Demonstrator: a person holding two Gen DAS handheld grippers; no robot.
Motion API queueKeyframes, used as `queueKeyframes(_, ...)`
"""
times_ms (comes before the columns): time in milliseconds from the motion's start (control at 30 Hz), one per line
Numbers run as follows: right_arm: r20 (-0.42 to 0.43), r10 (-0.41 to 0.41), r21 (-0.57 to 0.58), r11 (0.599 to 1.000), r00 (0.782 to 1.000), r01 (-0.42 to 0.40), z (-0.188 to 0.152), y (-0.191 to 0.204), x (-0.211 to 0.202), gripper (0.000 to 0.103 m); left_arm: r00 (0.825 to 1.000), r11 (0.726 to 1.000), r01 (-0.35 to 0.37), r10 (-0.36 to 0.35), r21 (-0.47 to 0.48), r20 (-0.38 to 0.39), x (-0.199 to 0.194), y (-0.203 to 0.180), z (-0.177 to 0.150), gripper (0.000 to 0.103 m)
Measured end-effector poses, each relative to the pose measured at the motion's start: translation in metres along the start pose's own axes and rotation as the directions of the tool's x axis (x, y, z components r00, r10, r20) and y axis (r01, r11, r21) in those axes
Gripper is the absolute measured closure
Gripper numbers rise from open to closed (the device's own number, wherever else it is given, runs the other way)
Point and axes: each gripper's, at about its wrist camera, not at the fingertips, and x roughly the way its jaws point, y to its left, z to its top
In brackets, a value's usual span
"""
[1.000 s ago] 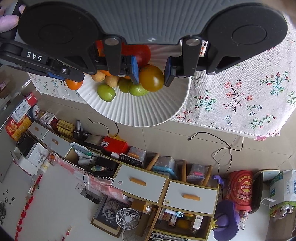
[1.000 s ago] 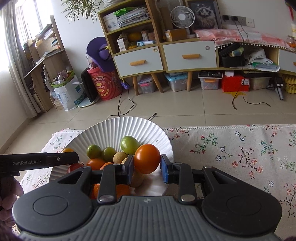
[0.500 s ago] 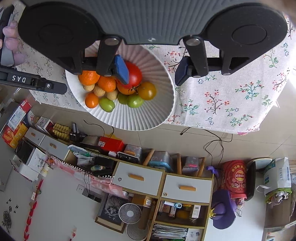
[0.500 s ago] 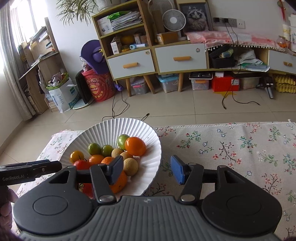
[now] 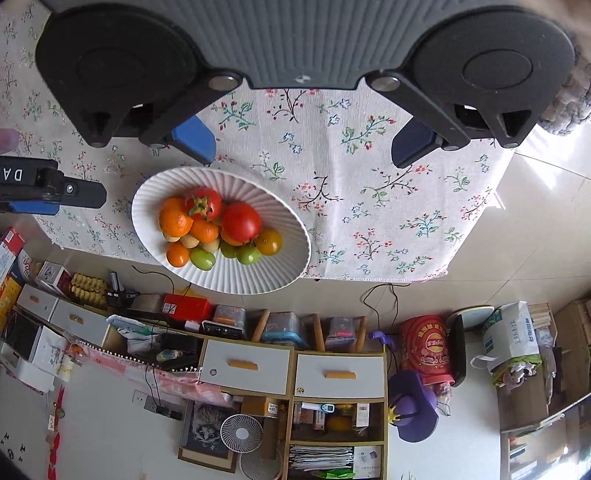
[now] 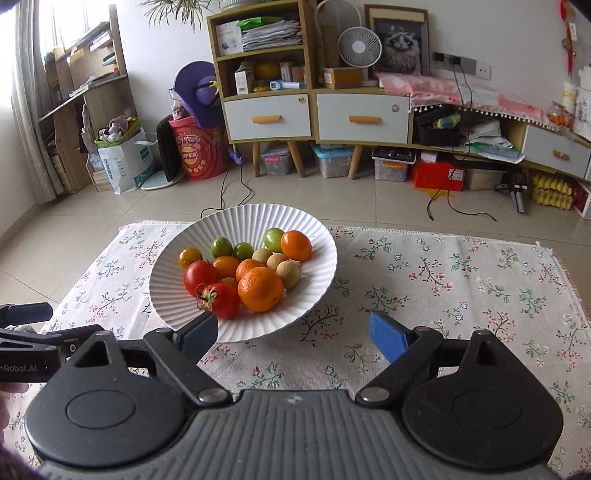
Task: Organize fruits
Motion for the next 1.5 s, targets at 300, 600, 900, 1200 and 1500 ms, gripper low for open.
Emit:
queueKeyframes(300,-0.020,-0.064,0.017,0.998,0.998,0.065,-0.016,0.011,-0.019,0.005,0.997,0.999,-0.046,0.046,-0.010,-0.054,-0.021,-0.002,-0.019,0.002)
queueKeyframes(600,-0.032,-0.080,-0.007,0.997,0.996,0.080,-0.034,0.022,-0.030,0.001,0.995,0.996,-0.080,0.077,-0.043,-0.066,-0.041,0.001,-0.029,0.002)
queueKeyframes(900,-0.044,-0.067,-0.021,0.998,0.997,0.066,-0.046,0.034,-0.035,0.001,0.993,0.993,-0.108,0.105,-0.047,-0.061,-0.047,0.010,-0.036,0.002)
queueKeyframes(1200,-0.057,-0.074,-0.021,0.997,0.996,0.073,-0.052,0.044,-0.034,0.001,0.990,0.990,-0.131,0.129,-0.052,-0.056,-0.052,0.011,-0.040,0.002)
queueKeyframes(1500,-0.068,-0.078,-0.023,0.997,0.995,0.076,-0.055,0.048,-0.034,0.001,0.988,0.989,-0.145,0.143,-0.038,-0.049,-0.056,0.007,-0.040,0.002)
